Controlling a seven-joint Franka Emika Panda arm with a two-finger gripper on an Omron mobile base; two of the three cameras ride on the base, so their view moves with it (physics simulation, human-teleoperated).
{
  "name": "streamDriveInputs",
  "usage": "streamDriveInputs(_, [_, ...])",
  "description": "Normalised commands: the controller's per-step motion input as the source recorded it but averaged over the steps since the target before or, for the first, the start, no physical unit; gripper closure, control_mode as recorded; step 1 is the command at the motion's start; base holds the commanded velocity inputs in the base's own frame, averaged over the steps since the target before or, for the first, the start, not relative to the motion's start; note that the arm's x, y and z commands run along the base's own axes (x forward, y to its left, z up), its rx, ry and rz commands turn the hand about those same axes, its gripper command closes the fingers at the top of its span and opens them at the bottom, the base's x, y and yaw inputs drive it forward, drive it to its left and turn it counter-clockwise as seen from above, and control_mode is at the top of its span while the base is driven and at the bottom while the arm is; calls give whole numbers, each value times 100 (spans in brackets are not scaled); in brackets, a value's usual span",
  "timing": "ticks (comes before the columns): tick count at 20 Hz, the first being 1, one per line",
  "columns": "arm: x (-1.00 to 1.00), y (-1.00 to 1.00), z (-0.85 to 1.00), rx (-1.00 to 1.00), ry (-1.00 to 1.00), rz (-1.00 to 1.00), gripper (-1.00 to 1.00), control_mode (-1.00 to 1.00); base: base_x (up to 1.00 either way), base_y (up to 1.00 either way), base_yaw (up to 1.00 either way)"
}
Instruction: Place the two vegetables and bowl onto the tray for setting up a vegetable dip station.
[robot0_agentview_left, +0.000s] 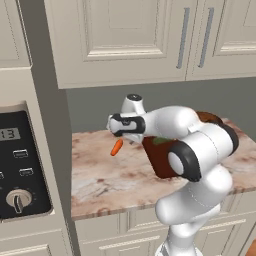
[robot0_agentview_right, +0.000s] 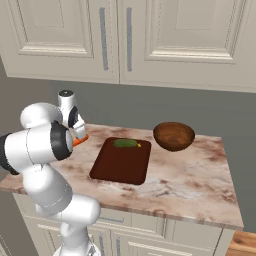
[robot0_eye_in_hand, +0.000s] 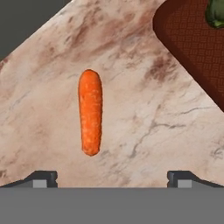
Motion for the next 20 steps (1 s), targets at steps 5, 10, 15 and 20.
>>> streamDriveInputs(5, [16,1,-3,0,0,1,-100,-100,0,0,0])
streamDriveInputs(10, [4,0,-14,0,-1,3,-100,-100,0,0,0])
streamDriveInputs(15, [2,0,-20,0,-3,3,-100,-100,0,0,0])
streamDriveInputs(20, [7,1,-24,-1,-4,2,-100,-100,0,0,0])
